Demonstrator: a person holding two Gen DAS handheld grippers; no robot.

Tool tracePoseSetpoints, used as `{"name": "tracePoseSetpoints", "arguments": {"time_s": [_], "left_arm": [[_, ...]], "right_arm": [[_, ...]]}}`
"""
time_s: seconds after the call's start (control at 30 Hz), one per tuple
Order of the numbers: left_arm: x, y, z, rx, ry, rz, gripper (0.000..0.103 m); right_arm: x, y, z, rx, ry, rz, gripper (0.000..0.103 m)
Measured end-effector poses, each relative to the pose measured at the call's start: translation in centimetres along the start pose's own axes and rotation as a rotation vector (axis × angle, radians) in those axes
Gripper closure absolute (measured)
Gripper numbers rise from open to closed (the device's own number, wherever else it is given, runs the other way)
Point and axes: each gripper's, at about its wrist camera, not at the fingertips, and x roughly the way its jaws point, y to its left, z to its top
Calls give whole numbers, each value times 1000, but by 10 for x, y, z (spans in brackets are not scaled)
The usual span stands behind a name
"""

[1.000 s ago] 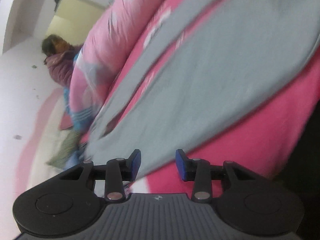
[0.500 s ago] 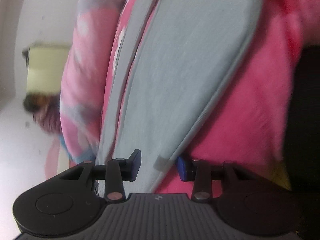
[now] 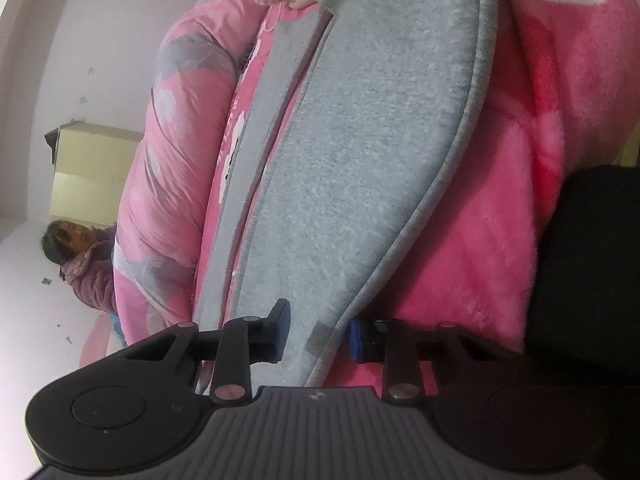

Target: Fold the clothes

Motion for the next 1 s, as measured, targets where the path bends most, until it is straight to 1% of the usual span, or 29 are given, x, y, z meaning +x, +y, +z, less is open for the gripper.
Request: {"name": "tracePoseSetpoints", "arguments": {"time_s": [0.13, 0.27, 0.37, 0.5, 0.77, 1.0], "left_arm": [[9, 9, 8, -20, 0, 23, 63], [21, 16, 18, -19, 0, 68, 63], [30, 18, 26, -12, 8, 87, 63], [38, 16, 31, 27, 12, 113, 63], [52, 8, 32, 96, 9, 150, 63], [61, 4, 34, 129, 9, 162, 62]], "right_arm": [[-14, -15, 6, -4, 1, -2, 73], [-17, -19, 9, -14, 1, -13, 73], [-17, -17, 8, -39, -3, -30, 73], [-17, -14, 6, -79, -14, -55, 73], [-12, -9, 5, -100, -28, -86, 74], [-6, -3, 7, -115, -38, -111, 74]]}}
